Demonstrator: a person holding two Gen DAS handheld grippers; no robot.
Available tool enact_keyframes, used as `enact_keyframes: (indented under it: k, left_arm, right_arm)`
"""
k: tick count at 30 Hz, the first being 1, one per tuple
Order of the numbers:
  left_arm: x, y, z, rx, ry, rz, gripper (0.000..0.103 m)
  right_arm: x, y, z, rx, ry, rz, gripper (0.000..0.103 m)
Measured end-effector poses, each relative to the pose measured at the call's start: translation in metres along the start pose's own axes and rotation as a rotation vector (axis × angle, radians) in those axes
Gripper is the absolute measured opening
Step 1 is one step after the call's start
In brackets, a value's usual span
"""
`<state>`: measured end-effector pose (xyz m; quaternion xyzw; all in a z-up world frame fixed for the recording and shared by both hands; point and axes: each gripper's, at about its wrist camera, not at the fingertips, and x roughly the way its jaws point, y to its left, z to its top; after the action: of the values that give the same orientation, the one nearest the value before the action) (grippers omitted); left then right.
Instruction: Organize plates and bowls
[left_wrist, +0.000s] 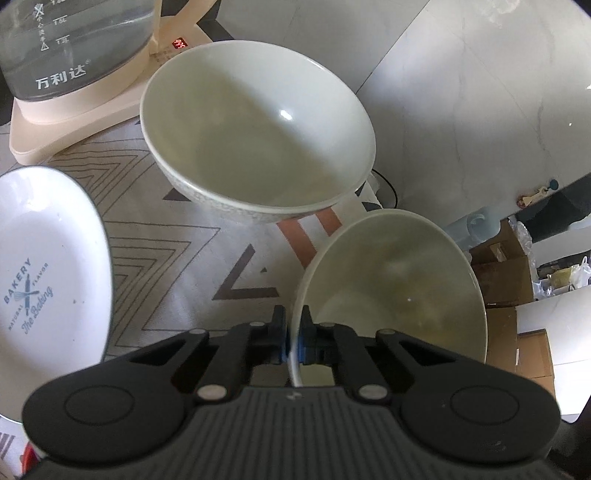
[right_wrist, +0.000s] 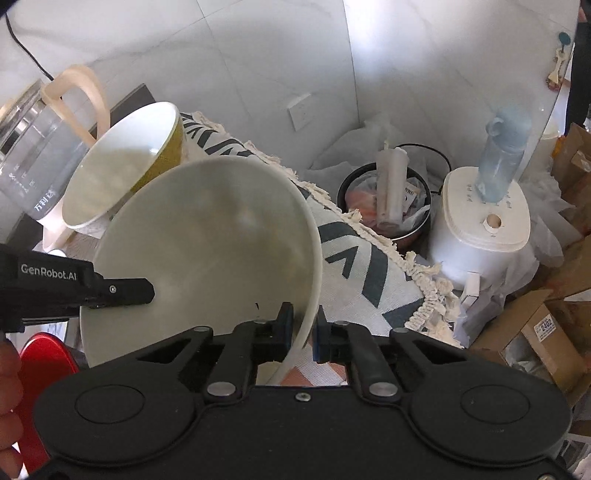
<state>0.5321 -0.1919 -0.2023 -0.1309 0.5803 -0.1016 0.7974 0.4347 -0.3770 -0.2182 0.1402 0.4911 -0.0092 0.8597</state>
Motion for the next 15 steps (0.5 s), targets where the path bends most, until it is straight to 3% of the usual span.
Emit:
enact_keyframes:
  k: [5,15]
  left_arm:
    - [-0.013,-0.002,-0.002,0.012,-0.03,-0.023,0.004]
    - [-0.065,-0.006,-0.005,-0.015,-0.123,-0.036,0.004]
  right_arm:
    - [-0.016,-0.002,0.007,0.055,-0.043,0.012,0.009]
    - [-0.053,0.013,0.014,-0.002,-0.126,0.038,0.009]
